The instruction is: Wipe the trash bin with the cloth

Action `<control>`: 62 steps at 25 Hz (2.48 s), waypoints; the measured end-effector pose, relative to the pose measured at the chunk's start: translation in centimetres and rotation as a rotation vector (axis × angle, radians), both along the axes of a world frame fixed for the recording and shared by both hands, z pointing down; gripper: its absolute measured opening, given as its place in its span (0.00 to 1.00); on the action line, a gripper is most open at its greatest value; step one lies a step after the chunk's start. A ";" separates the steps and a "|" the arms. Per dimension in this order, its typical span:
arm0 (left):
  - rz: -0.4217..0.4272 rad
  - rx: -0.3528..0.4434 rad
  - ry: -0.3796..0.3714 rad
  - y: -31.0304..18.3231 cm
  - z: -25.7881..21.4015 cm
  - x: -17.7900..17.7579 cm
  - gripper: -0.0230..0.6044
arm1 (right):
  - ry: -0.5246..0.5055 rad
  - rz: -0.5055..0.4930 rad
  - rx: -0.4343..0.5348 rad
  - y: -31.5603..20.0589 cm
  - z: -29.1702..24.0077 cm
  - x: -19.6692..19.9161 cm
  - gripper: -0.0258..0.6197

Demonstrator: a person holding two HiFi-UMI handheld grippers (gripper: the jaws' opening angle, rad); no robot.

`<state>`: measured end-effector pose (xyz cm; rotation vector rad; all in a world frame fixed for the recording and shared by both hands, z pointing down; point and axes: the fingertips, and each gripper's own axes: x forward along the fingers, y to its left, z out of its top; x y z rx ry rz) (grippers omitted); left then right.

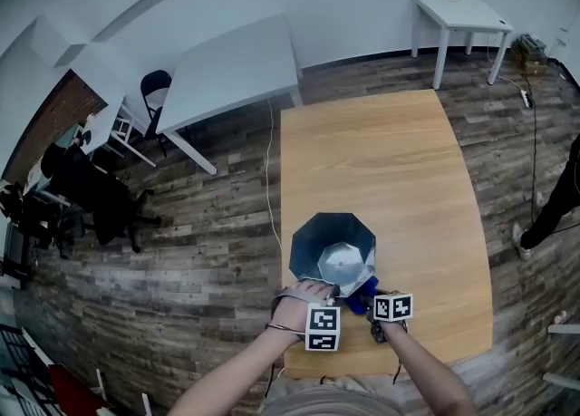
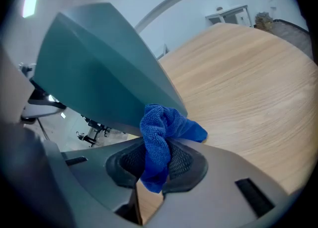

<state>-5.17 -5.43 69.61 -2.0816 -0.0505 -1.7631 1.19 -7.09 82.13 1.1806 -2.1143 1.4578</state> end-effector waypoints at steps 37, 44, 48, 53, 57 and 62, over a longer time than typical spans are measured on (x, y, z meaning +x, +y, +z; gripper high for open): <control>-0.174 -0.131 0.050 -0.3 -0.3 2.0 0.09 | -0.123 0.086 -0.080 -1.1 -0.6 -2.8 0.16; -0.169 -0.133 0.053 -0.2 -0.2 1.8 0.09 | -0.078 0.087 -0.132 -1.9 5.5 -3.2 0.16; -0.179 -0.129 0.069 -0.8 -0.1 1.6 0.09 | -0.057 0.110 -0.147 -2.4 7.2 -3.5 0.16; -0.190 -0.121 0.070 -0.8 0.1 1.8 0.09 | -0.064 0.139 -0.140 -2.3 7.4 -3.3 0.16; -0.167 -0.084 0.079 -0.7 -0.2 1.5 0.10 | -0.069 0.121 -0.128 -1.8 5.1 -3.2 0.16; -0.070 0.009 0.133 -0.2 -1.8 1.3 0.31 | -0.148 0.093 -0.053 -0.8 0.0 -3.4 0.16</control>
